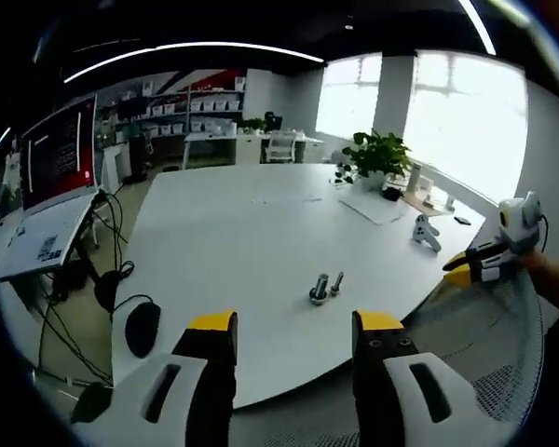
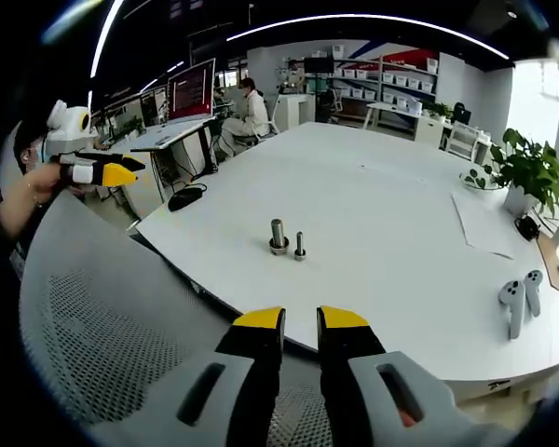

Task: Place the washer onto the threaded stud by aligning its center hole with the stud, sliding it down to the base, and recovering from edge contact or off-axis alignment until the washer reaches the visible bottom stop.

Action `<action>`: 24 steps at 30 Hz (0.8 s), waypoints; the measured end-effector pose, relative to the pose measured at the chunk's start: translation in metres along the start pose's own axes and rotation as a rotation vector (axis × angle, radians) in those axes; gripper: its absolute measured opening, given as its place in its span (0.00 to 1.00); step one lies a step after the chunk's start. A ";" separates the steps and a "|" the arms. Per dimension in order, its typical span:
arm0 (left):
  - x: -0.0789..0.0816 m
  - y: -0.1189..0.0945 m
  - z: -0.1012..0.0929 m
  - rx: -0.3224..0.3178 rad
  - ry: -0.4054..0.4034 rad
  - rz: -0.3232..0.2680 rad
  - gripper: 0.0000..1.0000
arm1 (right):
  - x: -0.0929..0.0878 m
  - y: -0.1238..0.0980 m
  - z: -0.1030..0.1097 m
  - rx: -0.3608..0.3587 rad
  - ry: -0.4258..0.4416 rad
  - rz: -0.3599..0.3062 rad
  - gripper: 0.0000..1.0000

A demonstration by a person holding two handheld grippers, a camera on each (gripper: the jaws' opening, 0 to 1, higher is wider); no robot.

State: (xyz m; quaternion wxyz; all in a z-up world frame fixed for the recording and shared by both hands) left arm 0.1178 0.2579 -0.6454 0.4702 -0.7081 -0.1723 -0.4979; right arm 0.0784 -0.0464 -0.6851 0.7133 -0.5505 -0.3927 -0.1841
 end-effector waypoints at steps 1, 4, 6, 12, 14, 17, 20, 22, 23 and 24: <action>-0.002 -0.001 -0.001 0.008 0.000 0.003 0.48 | 0.000 0.000 0.000 0.001 0.001 -0.002 0.17; -0.006 -0.004 -0.004 0.021 -0.003 -0.001 0.46 | 0.000 0.000 0.000 0.002 0.002 -0.001 0.17; -0.006 -0.005 -0.006 0.023 -0.023 -0.008 0.45 | 0.000 0.000 0.000 0.003 0.002 -0.002 0.17; -0.007 -0.010 -0.005 0.081 -0.063 -0.055 0.46 | 0.000 0.000 0.000 0.005 0.003 0.000 0.17; -0.010 -0.008 0.002 0.138 0.008 -0.047 0.46 | 0.000 0.000 0.000 0.005 0.003 -0.001 0.17; -0.015 -0.004 0.005 0.186 0.080 -0.018 0.48 | 0.000 0.000 0.000 0.005 0.004 -0.004 0.17; -0.023 0.001 0.007 0.207 0.110 0.038 0.47 | 0.000 0.000 0.000 0.004 0.005 -0.007 0.17; -0.023 0.000 0.009 0.207 0.064 0.039 0.47 | 0.000 0.000 0.000 0.006 0.004 -0.007 0.17; -0.023 0.000 0.010 0.208 0.065 0.037 0.48 | 0.000 0.000 0.001 0.006 0.003 -0.007 0.17; -0.023 0.000 0.010 0.214 0.072 0.038 0.48 | 0.001 0.000 0.001 0.006 0.003 -0.007 0.17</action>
Point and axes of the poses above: the point that each gripper's makers call its tool centre point, and the gripper's own axes: y roughly forward along the fingers, z roughly to its left, x roughly out of its top, the point moved 4 cm from there along -y, roughly backward along the fingers, and after that the axes turned 5 degrees about y, right-handed, at the moved point
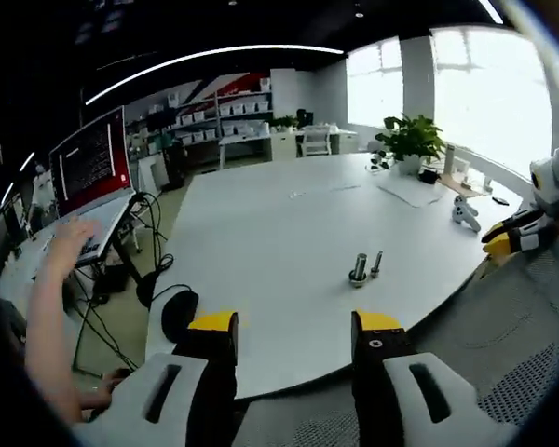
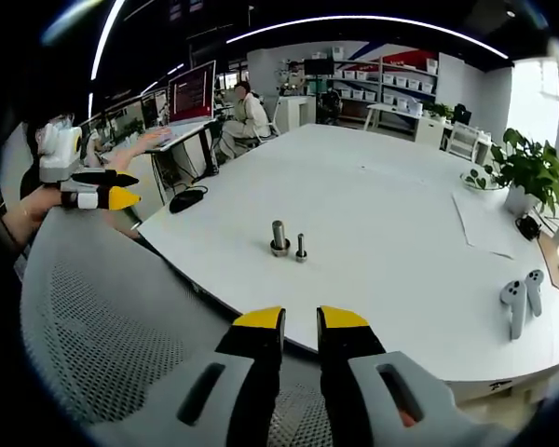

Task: Place the washer onto the threaded stud by aligning its center hole with the stud, sliding it down to the base, and recovering from edge contact or off-axis alignment until the washer reaches the visible bottom stop.

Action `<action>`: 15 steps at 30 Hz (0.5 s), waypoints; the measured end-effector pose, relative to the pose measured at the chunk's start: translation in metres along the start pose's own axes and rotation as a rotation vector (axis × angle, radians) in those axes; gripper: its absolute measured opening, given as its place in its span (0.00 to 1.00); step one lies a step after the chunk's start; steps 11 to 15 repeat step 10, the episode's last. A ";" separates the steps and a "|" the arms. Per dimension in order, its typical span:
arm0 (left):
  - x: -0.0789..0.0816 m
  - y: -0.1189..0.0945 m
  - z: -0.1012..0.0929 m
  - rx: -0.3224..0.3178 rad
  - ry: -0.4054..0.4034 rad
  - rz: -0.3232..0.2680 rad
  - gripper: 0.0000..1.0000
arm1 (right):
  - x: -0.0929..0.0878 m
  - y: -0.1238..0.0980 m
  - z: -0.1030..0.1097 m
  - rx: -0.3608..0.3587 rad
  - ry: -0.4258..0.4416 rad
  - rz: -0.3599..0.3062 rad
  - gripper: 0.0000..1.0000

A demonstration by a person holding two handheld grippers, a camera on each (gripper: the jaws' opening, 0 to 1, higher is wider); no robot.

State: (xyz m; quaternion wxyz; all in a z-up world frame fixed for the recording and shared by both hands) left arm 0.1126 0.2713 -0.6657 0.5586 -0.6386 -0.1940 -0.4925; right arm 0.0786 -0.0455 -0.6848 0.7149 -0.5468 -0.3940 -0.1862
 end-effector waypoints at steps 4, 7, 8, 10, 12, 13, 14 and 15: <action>0.000 0.000 0.002 0.024 0.009 0.000 0.43 | 0.000 0.000 0.000 -0.001 0.001 -0.002 0.17; 0.001 -0.001 0.004 0.035 0.004 -0.010 0.43 | 0.000 0.000 0.000 -0.002 0.001 -0.004 0.17; 0.001 -0.001 0.004 0.037 0.004 -0.010 0.43 | 0.001 0.000 0.000 -0.002 0.001 -0.004 0.17; 0.000 -0.001 0.005 0.044 0.011 -0.006 0.40 | 0.001 0.000 0.000 -0.001 0.000 -0.006 0.17; 0.000 -0.001 0.005 0.044 0.011 -0.006 0.40 | 0.001 0.000 0.000 -0.001 0.000 -0.006 0.17; 0.000 -0.001 0.005 0.044 0.011 -0.006 0.40 | 0.001 0.000 0.000 -0.001 0.000 -0.006 0.17; 0.000 -0.001 0.005 0.044 0.011 -0.006 0.40 | 0.001 0.000 0.000 -0.001 0.000 -0.006 0.17; 0.000 -0.001 0.005 0.044 0.011 -0.006 0.40 | 0.001 0.000 0.000 -0.001 0.000 -0.006 0.17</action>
Point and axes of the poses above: the point that each gripper's makers call its tool centre point, and the gripper's own axes: y roughly forward along the fingers, z roughly to its left, x roughly out of its top, the point moved 4 cm from there along -y, roughly backward along the fingers, and after that the axes turned 5 degrees about y, right-handed, at the moved point
